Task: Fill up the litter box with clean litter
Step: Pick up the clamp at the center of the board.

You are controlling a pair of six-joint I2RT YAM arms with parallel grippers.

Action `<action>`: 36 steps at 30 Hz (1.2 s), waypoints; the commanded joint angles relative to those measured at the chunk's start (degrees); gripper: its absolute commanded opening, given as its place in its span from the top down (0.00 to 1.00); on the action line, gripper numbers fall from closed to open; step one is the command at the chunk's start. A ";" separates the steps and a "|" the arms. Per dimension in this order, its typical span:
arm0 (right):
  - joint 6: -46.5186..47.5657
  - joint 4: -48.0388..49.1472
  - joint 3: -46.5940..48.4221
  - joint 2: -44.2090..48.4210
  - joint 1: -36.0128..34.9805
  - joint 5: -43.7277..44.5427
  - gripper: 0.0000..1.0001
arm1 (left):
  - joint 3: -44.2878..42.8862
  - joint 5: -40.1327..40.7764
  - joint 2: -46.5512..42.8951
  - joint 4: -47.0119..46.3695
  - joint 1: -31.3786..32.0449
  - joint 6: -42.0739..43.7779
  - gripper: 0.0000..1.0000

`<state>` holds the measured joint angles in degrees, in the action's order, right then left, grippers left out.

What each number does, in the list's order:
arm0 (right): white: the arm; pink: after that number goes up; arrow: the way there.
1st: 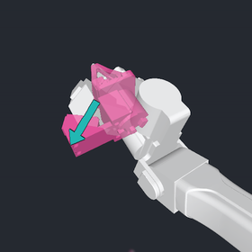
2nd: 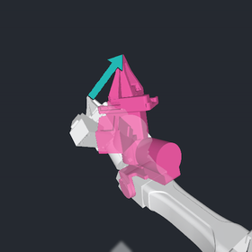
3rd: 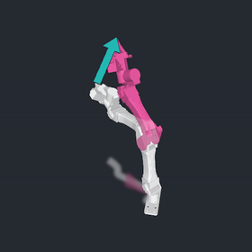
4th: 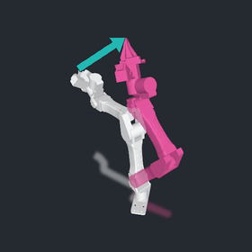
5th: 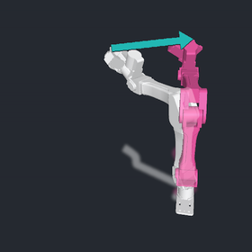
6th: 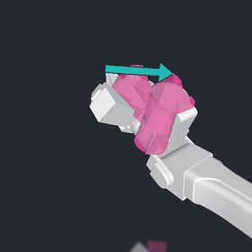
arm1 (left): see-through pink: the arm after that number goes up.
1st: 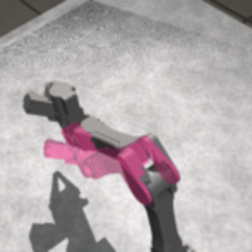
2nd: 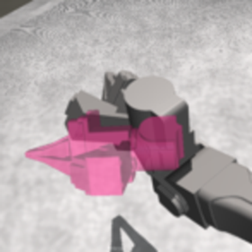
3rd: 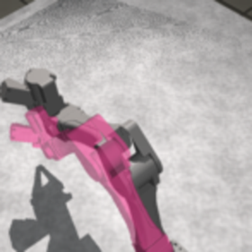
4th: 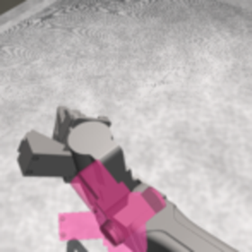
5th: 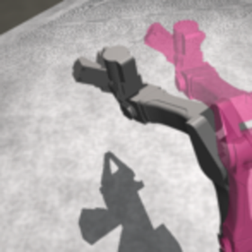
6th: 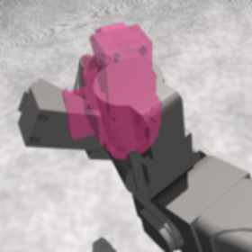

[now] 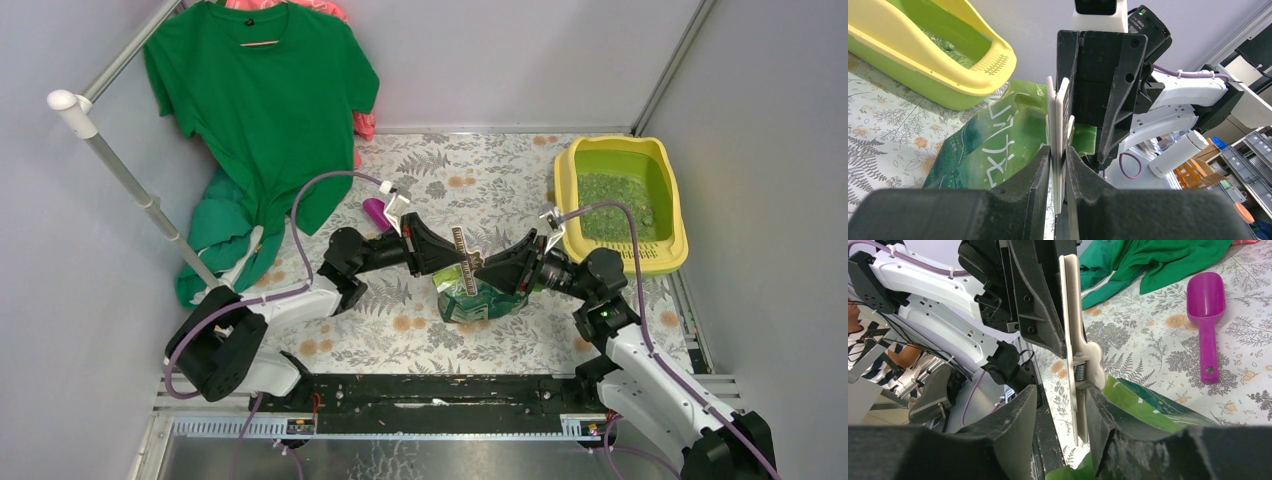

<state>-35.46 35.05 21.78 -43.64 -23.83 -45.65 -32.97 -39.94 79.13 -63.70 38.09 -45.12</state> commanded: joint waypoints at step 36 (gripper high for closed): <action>5.90 -8.99 2.31 7.30 2.21 6.13 0.41 | -5.59 -6.89 0.88 6.01 -0.89 -4.50 0.77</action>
<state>-30.37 24.95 22.04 -36.80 -22.06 -39.88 -38.83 -45.78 79.77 -53.30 37.76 -49.15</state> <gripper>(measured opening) 0.590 0.230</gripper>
